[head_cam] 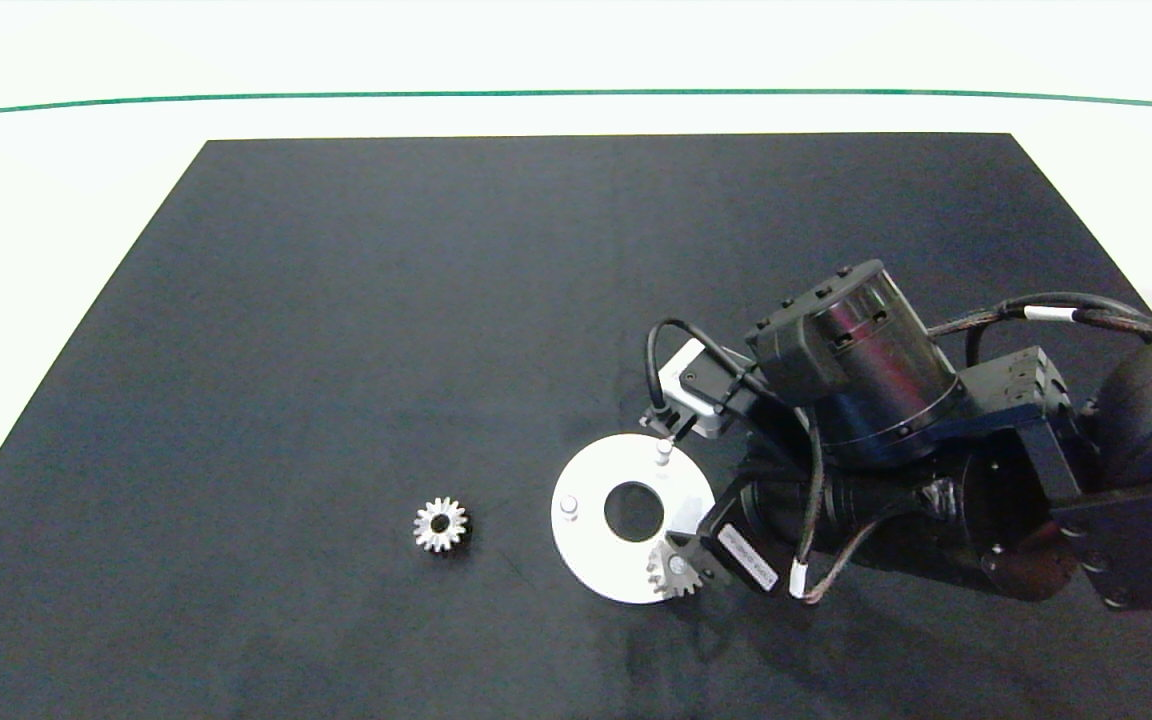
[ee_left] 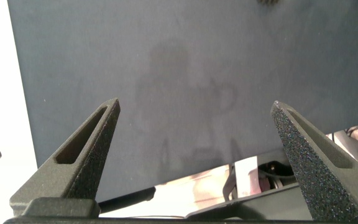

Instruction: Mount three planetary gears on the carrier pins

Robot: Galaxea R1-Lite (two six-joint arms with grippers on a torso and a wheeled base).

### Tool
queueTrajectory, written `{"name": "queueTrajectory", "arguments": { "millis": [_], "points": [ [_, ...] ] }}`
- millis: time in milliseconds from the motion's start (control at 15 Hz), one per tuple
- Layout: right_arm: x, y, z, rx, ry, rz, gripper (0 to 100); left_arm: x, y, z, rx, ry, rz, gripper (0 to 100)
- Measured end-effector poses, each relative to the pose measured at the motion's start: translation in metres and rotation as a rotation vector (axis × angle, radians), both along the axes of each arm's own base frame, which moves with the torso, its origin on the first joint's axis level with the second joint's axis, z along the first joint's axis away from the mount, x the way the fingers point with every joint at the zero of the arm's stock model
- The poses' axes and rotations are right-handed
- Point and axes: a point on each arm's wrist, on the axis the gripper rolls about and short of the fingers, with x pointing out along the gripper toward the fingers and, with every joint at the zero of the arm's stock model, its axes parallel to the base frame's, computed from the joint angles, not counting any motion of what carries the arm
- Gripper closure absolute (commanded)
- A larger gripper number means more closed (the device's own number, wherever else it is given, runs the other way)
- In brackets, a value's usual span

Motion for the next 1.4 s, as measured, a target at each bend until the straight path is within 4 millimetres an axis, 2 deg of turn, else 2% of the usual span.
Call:
{"name": "queueTrajectory", "arguments": {
  "millis": [133, 267, 533, 667, 867, 1133, 1400],
  "points": [
    [0.001, -0.001, 0.001, 0.001, -0.002, -0.005, 0, -0.001, 0.0, 0.0, 0.0, 0.0, -0.004, 0],
    [0.005, -0.01, 0.006, 0.007, -0.012, -0.031, 0, -0.001, 0.001, 0.0, 0.0, -0.002, -0.004, 0],
    [0.02, -0.054, 0.02, 0.073, -0.022, -0.164, 0, -0.002, 0.001, 0.0, -0.002, -0.011, -0.005, 0],
    [0.02, -0.074, 0.015, 0.174, 0.054, -0.207, 0, -0.003, 0.001, -0.001, -0.003, -0.016, -0.005, 0],
    [0.022, -0.097, 0.013, 0.225, 0.082, -0.257, 0, -0.006, 0.001, -0.002, -0.004, -0.021, -0.005, 0],
    [0.037, -0.101, 0.019, 0.277, 0.014, -0.275, 0, -0.008, 0.002, -0.001, -0.007, -0.033, -0.002, 0],
    [0.053, -0.092, 0.009, 0.277, 0.02, -0.269, 0, -0.009, 0.002, 0.0, -0.009, -0.042, -0.002, 0]
  ]
}}
